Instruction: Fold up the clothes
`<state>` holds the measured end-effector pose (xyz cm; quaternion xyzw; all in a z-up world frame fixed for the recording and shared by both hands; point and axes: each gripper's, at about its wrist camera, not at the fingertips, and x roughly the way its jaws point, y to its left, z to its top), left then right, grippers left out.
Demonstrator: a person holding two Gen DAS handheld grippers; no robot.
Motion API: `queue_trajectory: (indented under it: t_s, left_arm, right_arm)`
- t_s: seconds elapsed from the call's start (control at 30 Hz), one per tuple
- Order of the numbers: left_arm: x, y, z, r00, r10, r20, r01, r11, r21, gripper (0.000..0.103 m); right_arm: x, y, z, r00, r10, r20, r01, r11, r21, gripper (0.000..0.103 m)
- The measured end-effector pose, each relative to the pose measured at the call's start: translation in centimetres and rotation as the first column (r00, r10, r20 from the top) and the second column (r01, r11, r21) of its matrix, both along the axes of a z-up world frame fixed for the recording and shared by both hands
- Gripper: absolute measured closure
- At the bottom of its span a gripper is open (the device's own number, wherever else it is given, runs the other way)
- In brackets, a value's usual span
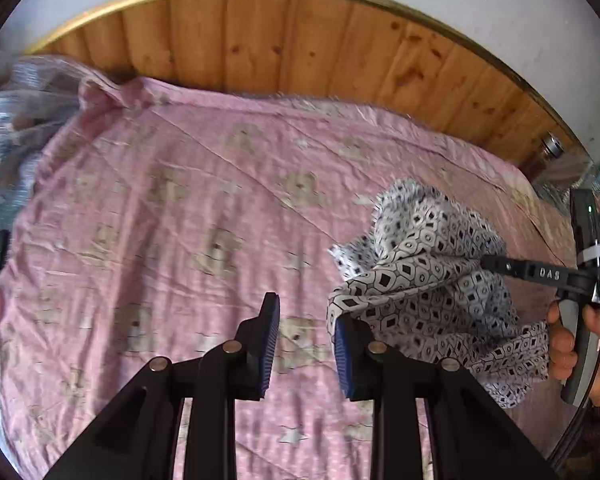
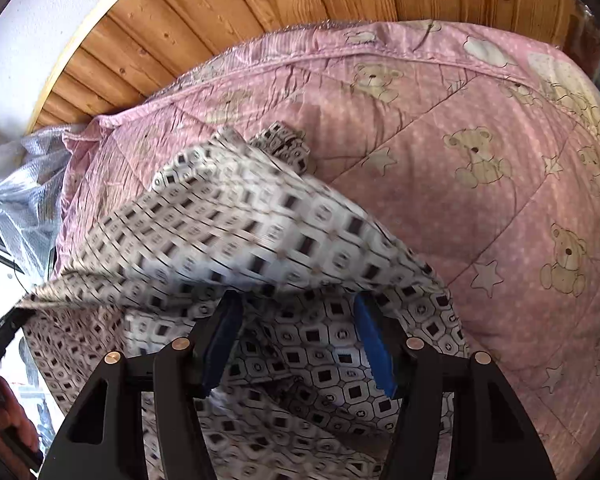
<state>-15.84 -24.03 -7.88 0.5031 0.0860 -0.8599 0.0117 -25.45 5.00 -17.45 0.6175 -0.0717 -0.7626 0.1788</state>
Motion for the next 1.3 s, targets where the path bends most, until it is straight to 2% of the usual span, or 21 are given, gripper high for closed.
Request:
queue_trajectory:
  t_s: [0.1,0.17,0.27,0.4,0.47,0.5,0.57,0.63,0.7,0.77,0.83,0.87,0.93,0.97,1.03,1.1,1.13,1.2,1.23,1.27,1.3]
  left_arm:
    - [0.5,-1.7,-1.0,0.998,0.012,0.059,-0.012,1.000,0.008,0.076]
    - [0.5,-1.7,-2.3,0.995,0.002,0.095,-0.004,1.000,0.019,0.076]
    - [0.7,-1.0,-2.9,0.996,0.000,0.091,-0.005,0.999,0.053,0.076]
    - [1.2,0.1,-2.0,0.999,-0.012,0.051,0.007,0.995,0.098,0.076]
    - [1.3,0.7,-0.8,1.000,-0.024,0.007,0.023,0.991,0.131,0.076]
    - [1.5,1.1,-0.5,0.999,-0.040,-0.011,0.041,0.987,0.157,0.076]
    - [1.7,2.5,-1.2,0.996,-0.094,0.002,0.092,0.971,0.220,0.076]
    - [2.3,4.4,-3.0,0.986,-0.157,0.053,0.137,0.954,0.267,0.076]
    - [3.0,6.1,-4.3,0.974,-0.204,0.093,0.169,0.941,0.293,0.076]
    - [4.0,7.0,-4.6,0.968,-0.232,0.101,0.192,0.934,0.302,0.075]
    - [4.5,7.2,-4.5,0.965,-0.244,0.101,0.204,0.932,0.300,0.063]
    - [4.6,7.0,-4.6,0.964,-0.243,0.104,0.203,0.933,0.297,0.056]
    - [4.5,6.4,-4.8,0.968,-0.224,0.110,0.184,0.940,0.288,0.053]
    - [4.4,6.0,-5.1,0.972,-0.205,0.116,0.165,0.945,0.284,0.052]
    - [4.2,5.1,-5.8,0.976,-0.169,0.134,0.124,0.949,0.290,0.051]
    - [4.2,4.5,-6.7,0.978,-0.133,0.159,0.076,0.944,0.320,0.050]
    - [4.2,4.2,-7.1,0.979,-0.107,0.172,0.046,0.943,0.328,0.050]
    - [4.4,3.5,-7.5,0.980,-0.068,0.186,0.002,0.943,0.333,0.051]
    - [4.4,3.3,-7.5,0.981,-0.056,0.188,-0.009,0.945,0.328,0.050]
    - [4.5,3.0,-7.6,0.981,-0.046,0.189,-0.018,0.946,0.324,0.050]
    - [4.4,2.9,-7.5,0.981,-0.049,0.187,-0.014,0.946,0.323,0.050]
  right_arm:
    - [1.1,-1.6,-2.0,0.996,0.069,0.061,-0.073,0.994,0.082,0.047]
    - [2.0,-2.6,-1.9,0.991,0.134,0.028,-0.137,0.972,0.191,0.088]
    - [2.7,-0.6,1.4,0.994,0.092,-0.051,-0.083,0.983,0.162,0.098]
    - [5.9,5.8,10.3,0.968,-0.065,-0.241,0.092,0.990,0.102,0.100]
    - [8.1,8.9,12.3,0.944,-0.114,-0.309,0.177,0.966,0.187,0.100]
    - [8.8,10.2,11.7,0.943,-0.127,-0.309,0.212,0.942,0.259,0.100]
    - [9.3,13.4,7.8,0.955,-0.177,-0.236,0.260,0.882,0.392,0.099]
    - [10.0,16.3,4.1,0.953,-0.267,-0.141,0.302,0.847,0.438,0.098]
    - [11.2,17.1,4.3,0.940,-0.315,-0.130,0.340,0.859,0.382,0.088]
    - [11.9,16.4,6.2,0.932,-0.320,-0.168,0.358,0.884,0.301,0.072]
    - [11.2,14.4,8.0,0.929,-0.307,-0.207,0.351,0.908,0.229,0.065]
    - [10.3,12.8,9.1,0.930,-0.286,-0.231,0.332,0.924,0.193,0.061]
    - [8.5,9.1,10.8,0.940,-0.218,-0.264,0.254,0.960,0.115,0.050]
    - [7.8,6.8,10.9,0.952,-0.163,-0.261,0.189,0.979,0.078,0.044]
    - [6.1,2.1,9.6,0.978,-0.006,-0.206,0.013,0.999,0.030,0.042]
    - [5.9,-2.9,7.1,0.973,0.185,-0.139,-0.183,0.983,0.025,0.042]
    - [6.3,-5.2,6.0,0.950,0.287,-0.119,-0.286,0.958,0.031,0.042]
    - [7.5,-8.5,3.8,0.890,0.444,-0.106,-0.431,0.894,0.120,0.050]
    - [7.9,-9.2,2.7,0.866,0.491,-0.094,-0.466,0.860,0.207,0.089]
    - [7.4,-8.9,2.0,0.863,0.497,-0.092,-0.456,0.844,0.284,0.101]
    - [6.2,-6.7,2.7,0.891,0.437,-0.126,-0.382,0.869,0.314,0.102]
